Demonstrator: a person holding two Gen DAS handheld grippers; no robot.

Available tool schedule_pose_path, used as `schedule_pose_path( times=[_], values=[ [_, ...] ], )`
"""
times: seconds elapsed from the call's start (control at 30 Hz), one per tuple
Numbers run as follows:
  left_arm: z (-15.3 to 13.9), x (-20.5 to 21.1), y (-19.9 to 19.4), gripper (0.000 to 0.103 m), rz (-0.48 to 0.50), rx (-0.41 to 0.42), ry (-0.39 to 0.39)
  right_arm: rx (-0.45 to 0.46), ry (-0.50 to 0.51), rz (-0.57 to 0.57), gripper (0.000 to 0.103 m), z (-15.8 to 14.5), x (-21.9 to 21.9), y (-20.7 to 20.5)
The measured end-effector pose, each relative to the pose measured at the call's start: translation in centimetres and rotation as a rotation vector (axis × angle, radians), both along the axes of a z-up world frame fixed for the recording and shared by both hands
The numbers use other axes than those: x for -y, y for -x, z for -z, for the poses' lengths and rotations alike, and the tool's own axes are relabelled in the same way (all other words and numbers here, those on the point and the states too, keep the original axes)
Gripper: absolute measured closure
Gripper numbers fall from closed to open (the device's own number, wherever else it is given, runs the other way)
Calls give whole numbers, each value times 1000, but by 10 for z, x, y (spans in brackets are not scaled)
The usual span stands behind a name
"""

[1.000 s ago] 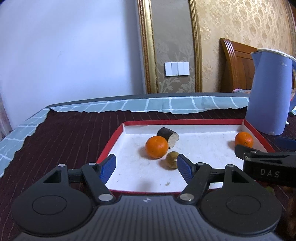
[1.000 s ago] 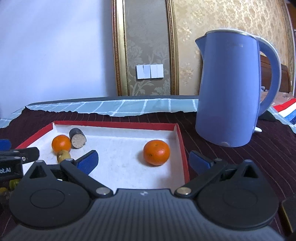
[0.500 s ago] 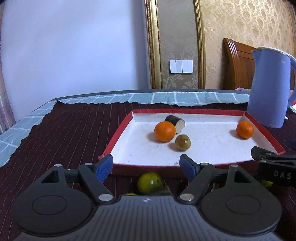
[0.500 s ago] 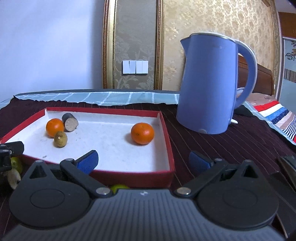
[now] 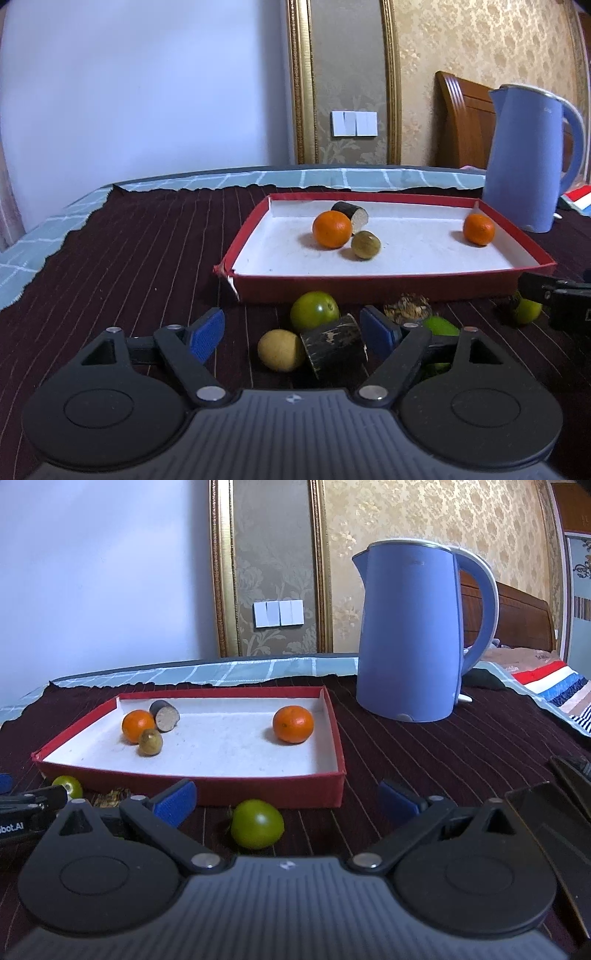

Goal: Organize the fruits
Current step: 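Withdraw both open tools from the tray toward the loose items in front, then grasp the patterned black cylinder with the left tool while the right tool grasps a green tomato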

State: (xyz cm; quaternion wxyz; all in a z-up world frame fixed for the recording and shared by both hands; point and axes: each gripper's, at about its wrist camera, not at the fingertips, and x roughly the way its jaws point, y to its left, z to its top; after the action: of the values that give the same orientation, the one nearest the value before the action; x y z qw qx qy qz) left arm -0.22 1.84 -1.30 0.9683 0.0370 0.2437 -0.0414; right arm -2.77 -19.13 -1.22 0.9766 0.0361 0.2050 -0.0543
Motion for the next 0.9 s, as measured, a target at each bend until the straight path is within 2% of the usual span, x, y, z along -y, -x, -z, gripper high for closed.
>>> schedule_pose_path(
  times=[0.37,0.67,0.77,0.83,0.9],
  values=[
    [6,-6,14,22,108,-32,18,-22,101,-58,0,7,-18,11],
    [9,-3,6,23,109,-72,49,-46,33,-50,0,9,-8,7],
    [10,-2,5,28,90,-94,60,-51,15,-53,0,10,-5,6],
    [11,-3,4,38,81,-113,83,-58,1,-57,0,11,-3,5],
    [12,-2,2,51,72,-141,112,-60,-9,-60,0,11,-2,4]
  ],
)
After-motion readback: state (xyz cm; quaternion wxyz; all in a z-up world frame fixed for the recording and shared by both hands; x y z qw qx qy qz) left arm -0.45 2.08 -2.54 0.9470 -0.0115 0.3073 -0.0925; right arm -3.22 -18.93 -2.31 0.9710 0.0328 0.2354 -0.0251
